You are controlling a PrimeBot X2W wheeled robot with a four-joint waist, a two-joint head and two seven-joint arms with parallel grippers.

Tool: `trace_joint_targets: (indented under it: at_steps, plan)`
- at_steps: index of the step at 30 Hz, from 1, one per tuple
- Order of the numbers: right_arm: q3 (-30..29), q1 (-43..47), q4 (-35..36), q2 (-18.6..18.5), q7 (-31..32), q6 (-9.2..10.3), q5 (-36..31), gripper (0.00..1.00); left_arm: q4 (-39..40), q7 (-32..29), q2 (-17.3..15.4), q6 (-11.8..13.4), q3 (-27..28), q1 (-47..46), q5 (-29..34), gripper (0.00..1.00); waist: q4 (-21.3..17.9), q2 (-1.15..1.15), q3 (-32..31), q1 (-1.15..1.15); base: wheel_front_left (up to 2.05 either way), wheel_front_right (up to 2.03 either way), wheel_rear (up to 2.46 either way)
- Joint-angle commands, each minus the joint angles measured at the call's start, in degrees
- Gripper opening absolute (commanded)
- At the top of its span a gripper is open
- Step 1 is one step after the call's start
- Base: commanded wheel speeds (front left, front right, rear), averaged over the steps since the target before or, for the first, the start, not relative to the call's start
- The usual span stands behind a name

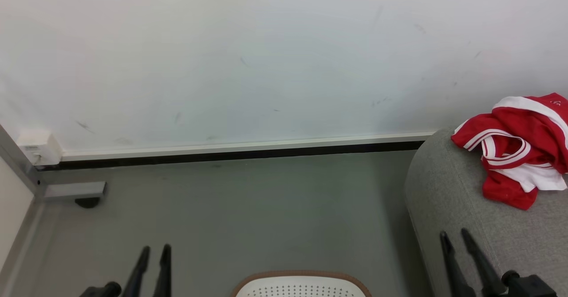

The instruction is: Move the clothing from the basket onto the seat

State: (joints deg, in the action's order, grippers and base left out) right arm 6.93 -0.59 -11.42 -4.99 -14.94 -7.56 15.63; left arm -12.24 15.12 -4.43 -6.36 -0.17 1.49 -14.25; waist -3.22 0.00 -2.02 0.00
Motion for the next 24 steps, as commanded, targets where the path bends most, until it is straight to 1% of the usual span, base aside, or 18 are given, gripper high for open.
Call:
trace_joint_targets:
  at_steps: [1,2,12,13,14,15,24]
  plan:
    - [0.1,0.3,-0.3,0.0,0.1,0.00,0.3,0.00,-0.6,-0.1,0.1,0.0,0.1,0.0,-0.3,0.00,0.0,0.00,0.0,0.00,0.00,0.00,0.00]
    - [0.1,0.7,-0.9,0.1,0.1,0.00,0.3,0.00,-1.1,-0.2,0.3,0.0,-0.1,0.3,-0.3,0.00,0.0,0.00,0.0,0.00,0.00,0.00,0.00]
    - [-1.3,-0.3,-1.1,0.0,2.7,0.01,11.2,0.00,-1.5,-3.4,0.4,-0.2,1.2,-1.3,-10.8,0.00,0.3,0.00,0.2,0.00,0.00,0.00,0.00]
    - [-1.3,-0.3,-1.1,0.0,2.7,0.01,11.2,0.00,-1.5,-3.4,0.4,-0.2,1.2,-1.3,-10.8,0.00,0.3,0.00,0.2,0.00,0.00,0.00,0.00]
    - [-1.6,-0.5,-1.2,0.0,3.2,0.01,13.2,0.00,-1.4,-3.9,0.5,-0.2,1.3,-1.4,-12.8,0.00,0.3,0.00,0.2,0.00,0.00,0.00,0.00]
    - [-1.6,-0.5,-1.2,0.0,3.2,0.01,13.2,0.00,-1.4,-3.9,0.5,-0.2,1.3,-1.4,-12.8,0.00,0.3,0.00,0.2,0.00,0.00,0.00,0.00]
    - [-2.7,-1.4,-1.4,-0.1,5.1,0.02,21.7,0.00,-1.0,-6.0,0.6,0.0,1.9,-2.2,-21.2,0.00,0.5,0.00,0.3,0.00,0.00,0.00,0.00]
